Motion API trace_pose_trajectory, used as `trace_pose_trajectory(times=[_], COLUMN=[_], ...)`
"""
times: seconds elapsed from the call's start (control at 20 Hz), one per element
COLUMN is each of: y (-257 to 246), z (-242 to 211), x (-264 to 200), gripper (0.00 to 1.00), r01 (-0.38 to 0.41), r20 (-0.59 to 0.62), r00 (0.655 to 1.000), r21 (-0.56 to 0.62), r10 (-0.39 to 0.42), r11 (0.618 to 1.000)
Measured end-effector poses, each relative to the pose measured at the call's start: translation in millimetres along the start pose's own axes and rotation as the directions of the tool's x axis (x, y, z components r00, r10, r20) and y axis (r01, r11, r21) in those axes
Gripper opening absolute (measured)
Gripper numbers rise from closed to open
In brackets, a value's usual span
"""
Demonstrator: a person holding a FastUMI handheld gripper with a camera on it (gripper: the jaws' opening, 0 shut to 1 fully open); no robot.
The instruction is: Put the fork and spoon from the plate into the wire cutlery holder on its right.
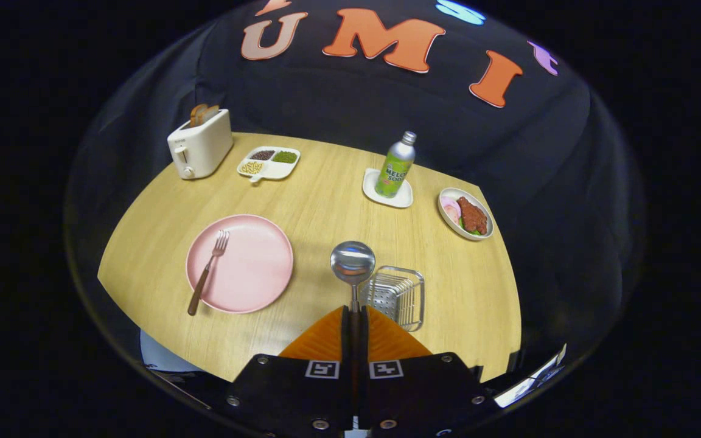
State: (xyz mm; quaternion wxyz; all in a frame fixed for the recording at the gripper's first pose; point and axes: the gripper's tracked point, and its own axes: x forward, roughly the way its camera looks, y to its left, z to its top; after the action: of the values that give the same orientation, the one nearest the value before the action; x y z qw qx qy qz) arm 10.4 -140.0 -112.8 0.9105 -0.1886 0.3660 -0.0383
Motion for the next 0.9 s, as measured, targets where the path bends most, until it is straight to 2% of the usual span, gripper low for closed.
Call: trace_pose_trajectory(times=[0.35,0.9], y=[-34.9,-54.8], z=[-29.0,-19.0], x=[4.8,40.7], gripper=[0.03,0.04], r01=[-0.036,-0.079], r20=[-0.215,-0.401], r00=[0.976,0.916], r21=[-0.013,-0.110], r10=[0.032,0.028], r11=[0.999,0.991])
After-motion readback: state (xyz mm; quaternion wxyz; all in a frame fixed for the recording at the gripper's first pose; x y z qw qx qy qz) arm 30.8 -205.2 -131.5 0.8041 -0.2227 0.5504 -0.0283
